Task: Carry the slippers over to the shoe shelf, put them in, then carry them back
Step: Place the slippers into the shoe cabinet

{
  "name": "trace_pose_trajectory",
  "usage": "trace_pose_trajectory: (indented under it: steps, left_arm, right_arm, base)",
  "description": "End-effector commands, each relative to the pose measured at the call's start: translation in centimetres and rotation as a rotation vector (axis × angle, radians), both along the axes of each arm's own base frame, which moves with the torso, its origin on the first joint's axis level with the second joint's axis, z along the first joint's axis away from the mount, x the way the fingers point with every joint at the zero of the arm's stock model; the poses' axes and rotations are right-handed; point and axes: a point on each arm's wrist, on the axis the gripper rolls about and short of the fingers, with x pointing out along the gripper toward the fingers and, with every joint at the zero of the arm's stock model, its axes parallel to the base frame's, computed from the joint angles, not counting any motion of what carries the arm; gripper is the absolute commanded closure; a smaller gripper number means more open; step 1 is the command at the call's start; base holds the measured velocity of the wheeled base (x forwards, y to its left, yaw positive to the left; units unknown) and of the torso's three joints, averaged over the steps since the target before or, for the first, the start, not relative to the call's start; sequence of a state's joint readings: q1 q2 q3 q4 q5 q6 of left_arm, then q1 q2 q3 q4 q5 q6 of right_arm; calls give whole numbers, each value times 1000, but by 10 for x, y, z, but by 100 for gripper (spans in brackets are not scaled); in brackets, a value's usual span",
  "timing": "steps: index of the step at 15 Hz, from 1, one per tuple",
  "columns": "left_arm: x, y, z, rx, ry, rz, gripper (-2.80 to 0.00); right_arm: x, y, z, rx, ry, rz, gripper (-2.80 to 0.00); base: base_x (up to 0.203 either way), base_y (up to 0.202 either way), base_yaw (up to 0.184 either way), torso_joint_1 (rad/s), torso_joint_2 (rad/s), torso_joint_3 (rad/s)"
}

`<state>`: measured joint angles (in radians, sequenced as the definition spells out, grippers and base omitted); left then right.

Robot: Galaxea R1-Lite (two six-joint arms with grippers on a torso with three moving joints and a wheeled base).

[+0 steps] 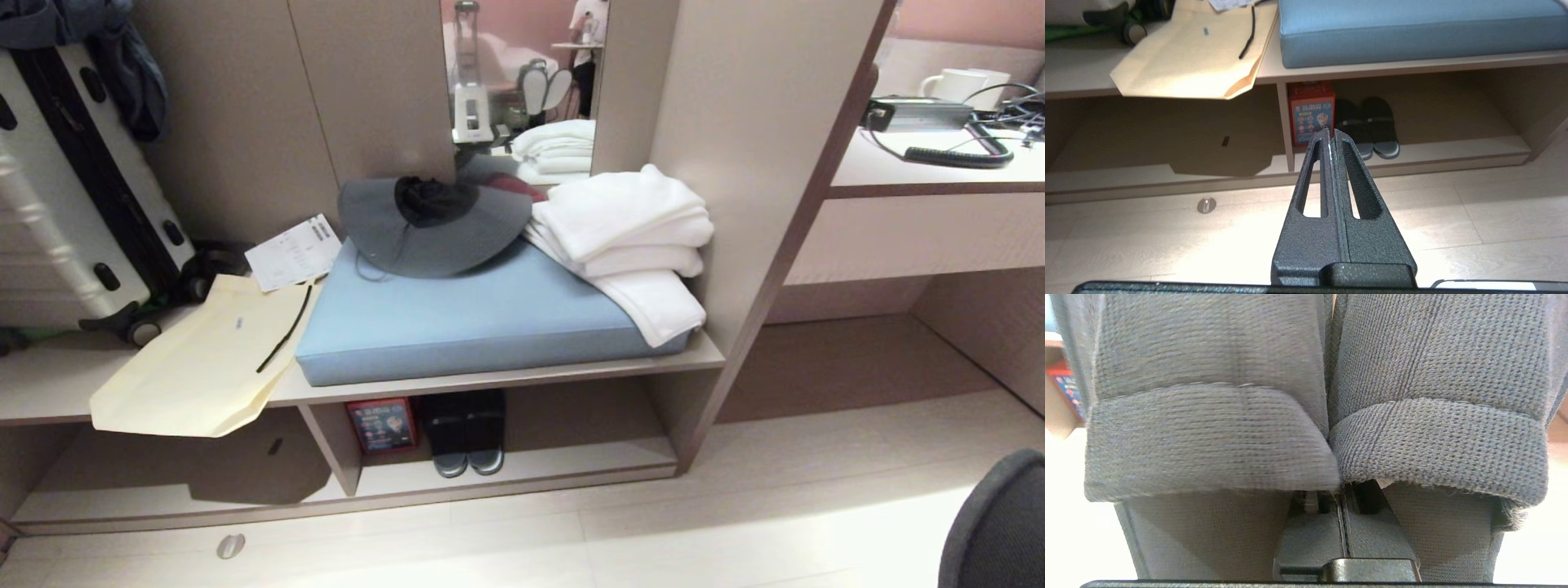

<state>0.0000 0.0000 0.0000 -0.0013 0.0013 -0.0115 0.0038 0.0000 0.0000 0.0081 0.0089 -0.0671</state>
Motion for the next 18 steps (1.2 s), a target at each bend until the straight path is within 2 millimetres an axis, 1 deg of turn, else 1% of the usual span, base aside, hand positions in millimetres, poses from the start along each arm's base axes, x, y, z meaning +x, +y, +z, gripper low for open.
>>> trace_pose_trajectory:
  steps: [1,7,18]
  left_arm:
    - [0,0,0,-2,0,0,0]
    - [0,0,0,-4,0,0,0]
    - [0,0,0,-2,1,2,0]
  right_arm:
    - [0,0,0,0,0,1,0]
    - [0,0,0,29,1,-2,0]
    - [0,0,0,29,-3,-2,0]
  base:
    - [0,0,0,2,2,-196]
    - [0,0,0,2,3,-195]
    - [0,0,0,3,3,-197]
